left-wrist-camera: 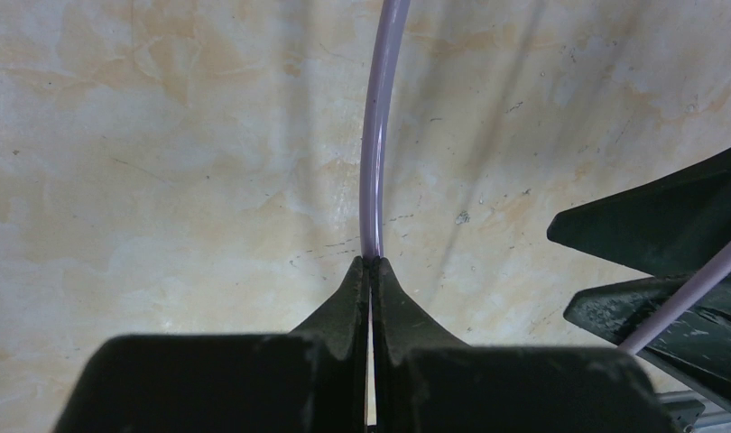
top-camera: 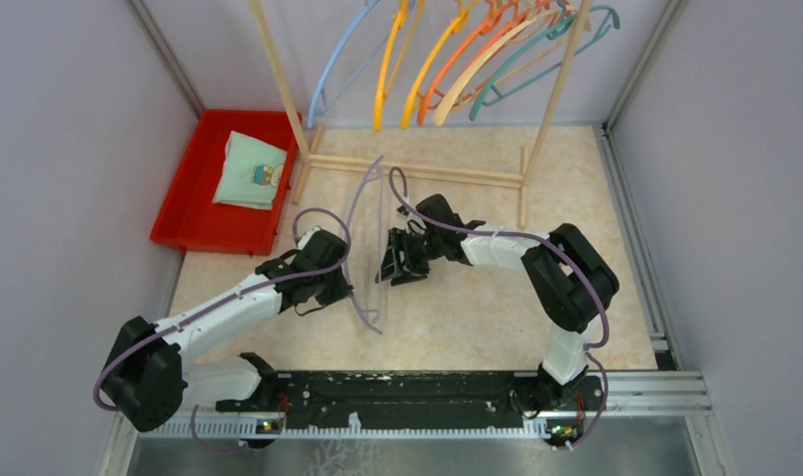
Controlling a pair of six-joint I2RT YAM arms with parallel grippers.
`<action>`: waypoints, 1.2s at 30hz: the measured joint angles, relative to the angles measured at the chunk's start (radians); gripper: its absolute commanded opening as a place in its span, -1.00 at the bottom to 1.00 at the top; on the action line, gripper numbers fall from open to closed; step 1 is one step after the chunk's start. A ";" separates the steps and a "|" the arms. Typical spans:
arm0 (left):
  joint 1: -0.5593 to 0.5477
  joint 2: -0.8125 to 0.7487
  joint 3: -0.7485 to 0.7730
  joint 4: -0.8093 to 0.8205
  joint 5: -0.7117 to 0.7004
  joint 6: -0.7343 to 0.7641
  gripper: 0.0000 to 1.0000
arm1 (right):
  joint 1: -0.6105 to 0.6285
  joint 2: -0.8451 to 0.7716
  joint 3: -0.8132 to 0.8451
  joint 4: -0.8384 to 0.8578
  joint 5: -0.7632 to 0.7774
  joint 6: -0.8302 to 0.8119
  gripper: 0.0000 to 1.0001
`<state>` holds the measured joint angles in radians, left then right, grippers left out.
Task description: Organize the hangers
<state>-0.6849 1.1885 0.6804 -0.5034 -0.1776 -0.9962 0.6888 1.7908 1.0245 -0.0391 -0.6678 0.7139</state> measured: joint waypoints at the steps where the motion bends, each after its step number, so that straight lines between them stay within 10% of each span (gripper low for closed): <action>1: 0.000 0.001 0.000 0.003 0.002 0.000 -1.00 | -0.003 0.000 0.005 -0.036 0.014 -0.015 0.13; 26: -0.001 0.032 0.000 0.063 0.027 0.003 -1.00 | -0.078 -0.076 0.051 -0.329 0.314 -0.111 0.00; 36: -0.001 0.025 -0.002 0.063 0.050 0.026 -0.48 | 0.023 0.048 0.151 -0.353 0.520 -0.101 -0.12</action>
<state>-0.6857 1.2133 0.6788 -0.4408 -0.1272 -0.9707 0.7120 1.8393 1.1759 -0.3923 -0.1474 0.6128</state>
